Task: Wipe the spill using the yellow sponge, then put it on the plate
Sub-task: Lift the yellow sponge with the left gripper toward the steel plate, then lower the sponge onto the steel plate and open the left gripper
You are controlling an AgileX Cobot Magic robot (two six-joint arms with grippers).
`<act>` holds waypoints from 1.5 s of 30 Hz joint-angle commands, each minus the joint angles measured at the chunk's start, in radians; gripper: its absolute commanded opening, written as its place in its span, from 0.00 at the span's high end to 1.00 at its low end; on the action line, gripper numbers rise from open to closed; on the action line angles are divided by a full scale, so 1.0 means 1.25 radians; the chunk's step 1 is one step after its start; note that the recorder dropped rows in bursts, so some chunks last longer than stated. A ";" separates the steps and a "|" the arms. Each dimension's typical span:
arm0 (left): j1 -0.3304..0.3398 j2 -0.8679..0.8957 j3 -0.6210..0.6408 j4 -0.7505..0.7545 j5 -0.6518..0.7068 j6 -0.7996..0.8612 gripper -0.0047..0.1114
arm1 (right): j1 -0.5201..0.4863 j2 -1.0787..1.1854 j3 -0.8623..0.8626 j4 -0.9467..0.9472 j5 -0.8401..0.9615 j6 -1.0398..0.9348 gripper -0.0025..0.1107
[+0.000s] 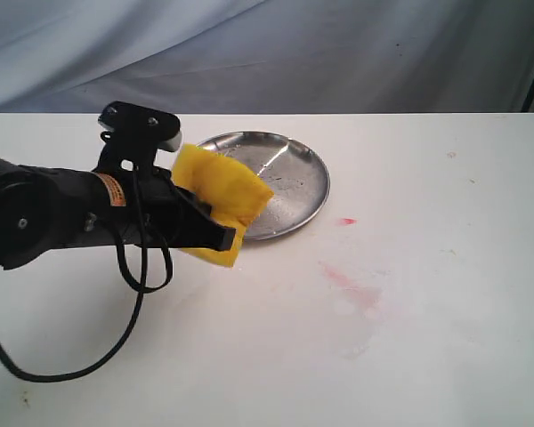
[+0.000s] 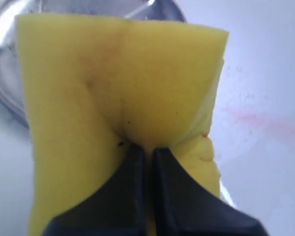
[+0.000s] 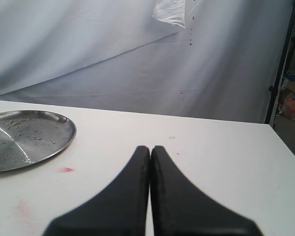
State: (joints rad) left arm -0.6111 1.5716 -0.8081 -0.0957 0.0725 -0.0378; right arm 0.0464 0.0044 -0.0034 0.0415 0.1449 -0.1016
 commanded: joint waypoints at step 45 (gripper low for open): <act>0.062 0.306 -0.432 0.017 0.055 0.103 0.95 | 0.003 -0.004 0.003 -0.003 -0.001 0.000 0.98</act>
State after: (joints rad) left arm -0.5389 1.8973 -1.2660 -0.0895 0.0922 0.0638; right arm 0.0464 0.0044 -0.0034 0.0415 0.1449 -0.1016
